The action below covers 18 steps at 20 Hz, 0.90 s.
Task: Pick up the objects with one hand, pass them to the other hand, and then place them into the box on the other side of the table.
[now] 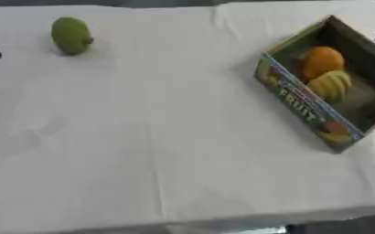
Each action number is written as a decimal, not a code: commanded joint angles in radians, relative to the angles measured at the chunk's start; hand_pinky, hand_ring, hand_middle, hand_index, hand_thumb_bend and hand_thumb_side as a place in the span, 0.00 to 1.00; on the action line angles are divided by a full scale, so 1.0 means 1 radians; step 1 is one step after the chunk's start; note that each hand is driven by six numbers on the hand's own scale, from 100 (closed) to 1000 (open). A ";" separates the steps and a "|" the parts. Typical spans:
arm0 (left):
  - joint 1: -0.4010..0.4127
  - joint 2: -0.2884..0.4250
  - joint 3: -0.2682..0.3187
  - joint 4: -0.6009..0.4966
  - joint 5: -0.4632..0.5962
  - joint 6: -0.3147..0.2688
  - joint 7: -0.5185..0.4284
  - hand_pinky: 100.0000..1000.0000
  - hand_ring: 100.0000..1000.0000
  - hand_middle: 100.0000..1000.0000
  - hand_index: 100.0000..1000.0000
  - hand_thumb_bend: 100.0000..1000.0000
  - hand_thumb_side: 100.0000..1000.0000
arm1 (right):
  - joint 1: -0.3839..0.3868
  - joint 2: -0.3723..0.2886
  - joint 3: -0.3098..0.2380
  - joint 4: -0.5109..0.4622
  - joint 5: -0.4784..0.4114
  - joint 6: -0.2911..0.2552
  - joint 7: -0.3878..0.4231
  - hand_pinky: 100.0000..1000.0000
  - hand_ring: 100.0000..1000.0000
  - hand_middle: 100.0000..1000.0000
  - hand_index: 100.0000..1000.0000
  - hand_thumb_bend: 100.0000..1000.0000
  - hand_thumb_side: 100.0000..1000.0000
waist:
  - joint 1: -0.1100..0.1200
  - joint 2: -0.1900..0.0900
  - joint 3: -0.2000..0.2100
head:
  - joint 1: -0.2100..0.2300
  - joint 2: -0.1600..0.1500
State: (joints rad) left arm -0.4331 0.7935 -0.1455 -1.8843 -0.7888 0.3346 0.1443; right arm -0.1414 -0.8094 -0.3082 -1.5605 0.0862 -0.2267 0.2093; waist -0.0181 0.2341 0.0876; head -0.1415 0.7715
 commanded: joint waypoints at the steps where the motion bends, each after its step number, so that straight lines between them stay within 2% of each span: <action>1: -0.023 0.033 0.006 -0.015 0.003 -0.007 -0.008 0.64 0.70 0.66 0.77 0.68 0.84 | 0.027 -0.034 -0.032 -0.075 -0.090 0.034 -0.105 0.75 0.60 0.72 0.81 0.00 0.37 | -0.015 -0.014 0.000 | 0.042 -0.011; 2: -0.027 0.033 0.006 -0.015 0.003 -0.008 -0.008 0.65 0.71 0.66 0.77 0.67 0.84 | 0.038 -0.033 -0.036 -0.090 -0.117 0.039 -0.126 0.75 0.61 0.73 0.81 0.00 0.45 | -0.015 -0.015 0.000 | 0.054 -0.012; 3: -0.031 0.034 0.005 -0.016 0.002 -0.010 -0.009 0.65 0.71 0.66 0.77 0.67 0.84 | 0.047 -0.032 -0.041 -0.103 -0.144 0.041 -0.139 0.76 0.61 0.73 0.81 0.00 0.49 | -0.014 -0.016 0.001 | 0.065 -0.012; 6: -0.041 0.035 0.004 -0.019 0.000 -0.014 -0.012 0.65 0.71 0.66 0.77 0.67 0.84 | 0.068 -0.031 -0.063 -0.138 -0.230 0.035 -0.138 0.80 0.68 0.79 0.82 0.00 0.48 | -0.013 -0.017 0.001 | 0.090 -0.006; 9: -0.056 0.036 0.004 -0.021 -0.004 -0.012 -0.016 0.65 0.71 0.66 0.77 0.66 0.83 | 0.090 -0.026 -0.095 -0.159 -0.369 0.025 -0.100 0.78 0.65 0.79 0.79 0.00 0.53 | -0.011 -0.014 -0.001 | 0.102 -0.002; 10: -0.064 0.037 0.003 -0.024 -0.006 -0.011 -0.019 0.65 0.70 0.66 0.77 0.64 0.82 | 0.096 -0.025 -0.110 -0.163 -0.427 0.023 -0.090 0.78 0.64 0.79 0.79 0.00 0.68 | -0.010 -0.013 -0.002 | 0.103 -0.002; 11: -0.074 0.037 0.004 -0.026 -0.007 -0.010 -0.021 0.65 0.70 0.66 0.76 0.60 0.80 | 0.101 -0.026 -0.125 -0.166 -0.484 0.021 -0.085 0.78 0.64 0.79 0.79 0.00 0.53 | -0.009 -0.011 -0.003 | 0.105 -0.002; 13: -0.106 0.037 0.003 -0.032 0.006 -0.004 -0.025 0.65 0.68 0.63 0.76 0.52 0.76 | 0.111 -0.033 -0.152 -0.170 -0.573 0.018 -0.082 0.79 0.65 0.80 0.79 0.00 0.54 | -0.006 -0.008 -0.006 | 0.108 -0.002; 16: -0.188 0.053 -0.019 -0.030 0.039 -0.008 -0.072 0.67 0.68 0.63 0.77 0.51 0.77 | 0.123 -0.038 -0.178 -0.164 -0.685 0.022 -0.065 0.78 0.63 0.80 0.78 0.00 0.56 | 0.002 -0.004 -0.013 | 0.120 -0.002; 18: -0.259 0.062 -0.043 -0.003 0.085 -0.002 -0.143 0.68 0.68 0.64 0.80 0.54 0.75 | 0.121 -0.044 -0.194 -0.158 -0.741 0.024 -0.058 0.78 0.62 0.77 0.78 0.00 0.56 | 0.009 -0.002 -0.021 | 0.141 -0.002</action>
State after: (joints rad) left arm -0.6737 0.8151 -0.1857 -1.8875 -0.7244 0.3314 0.0299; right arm -0.0167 -0.8071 -0.4770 -1.7080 -0.6135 -0.2022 0.1443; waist -0.0182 0.2341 0.0656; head -0.0106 0.7715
